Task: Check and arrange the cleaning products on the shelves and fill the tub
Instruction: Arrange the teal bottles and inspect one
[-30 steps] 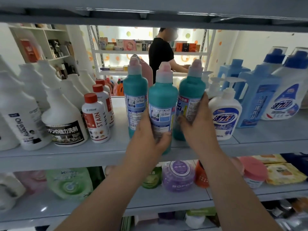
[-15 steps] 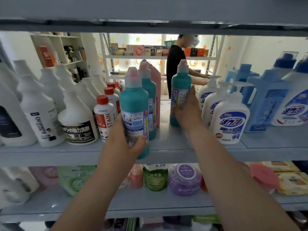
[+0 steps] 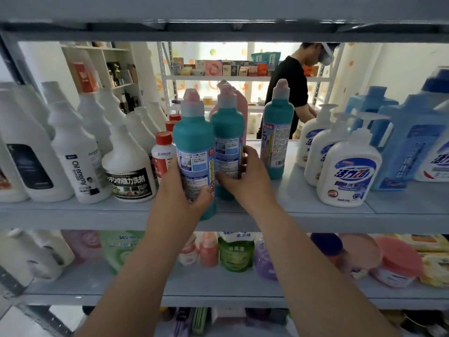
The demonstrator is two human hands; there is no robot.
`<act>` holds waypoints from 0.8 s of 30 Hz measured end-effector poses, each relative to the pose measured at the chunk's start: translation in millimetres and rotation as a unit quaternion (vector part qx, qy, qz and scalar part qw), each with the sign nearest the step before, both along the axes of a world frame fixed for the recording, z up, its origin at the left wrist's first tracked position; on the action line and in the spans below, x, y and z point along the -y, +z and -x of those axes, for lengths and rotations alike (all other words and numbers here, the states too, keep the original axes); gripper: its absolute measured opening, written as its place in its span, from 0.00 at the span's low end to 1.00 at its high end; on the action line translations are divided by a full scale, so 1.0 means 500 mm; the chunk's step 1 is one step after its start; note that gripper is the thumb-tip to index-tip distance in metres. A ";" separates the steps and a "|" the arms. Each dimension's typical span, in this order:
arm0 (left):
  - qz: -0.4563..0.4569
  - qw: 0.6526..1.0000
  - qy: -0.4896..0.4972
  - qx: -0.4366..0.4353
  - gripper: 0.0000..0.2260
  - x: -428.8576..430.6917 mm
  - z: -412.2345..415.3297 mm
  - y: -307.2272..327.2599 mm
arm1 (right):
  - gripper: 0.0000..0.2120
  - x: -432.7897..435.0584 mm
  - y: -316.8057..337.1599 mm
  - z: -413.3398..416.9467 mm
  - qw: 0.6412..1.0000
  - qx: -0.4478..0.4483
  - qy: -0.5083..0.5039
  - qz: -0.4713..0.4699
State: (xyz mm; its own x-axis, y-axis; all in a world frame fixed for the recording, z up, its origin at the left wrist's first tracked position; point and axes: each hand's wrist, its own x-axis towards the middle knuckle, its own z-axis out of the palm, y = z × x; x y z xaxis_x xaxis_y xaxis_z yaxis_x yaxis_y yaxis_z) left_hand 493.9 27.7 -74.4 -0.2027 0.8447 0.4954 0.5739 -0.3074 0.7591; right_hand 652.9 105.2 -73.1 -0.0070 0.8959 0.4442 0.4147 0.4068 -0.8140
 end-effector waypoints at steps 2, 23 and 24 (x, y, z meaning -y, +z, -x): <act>0.002 1.000 -0.006 -0.005 0.28 -0.005 -0.008 -0.001 | 0.33 0.008 -0.005 -0.019 1.000 -0.009 -0.019 -0.017; 0.008 0.999 -0.040 0.002 0.29 -0.083 -0.082 -0.006 | 0.31 -0.061 0.001 -0.156 0.991 -0.009 -0.132 0.004; 0.011 0.999 -0.041 0.005 0.30 -0.085 -0.081 -0.007 | 0.31 -0.064 0.004 -0.156 0.992 -0.009 -0.129 0.012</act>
State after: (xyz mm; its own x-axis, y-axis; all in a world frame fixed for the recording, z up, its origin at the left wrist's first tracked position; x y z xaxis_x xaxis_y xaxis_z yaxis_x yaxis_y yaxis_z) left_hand 534.3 70.0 -78.0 -0.1371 0.8692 0.4750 0.5392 -0.3368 0.7719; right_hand 731.1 137.1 -71.3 0.2315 0.8774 0.4203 0.4886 0.2687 -0.8301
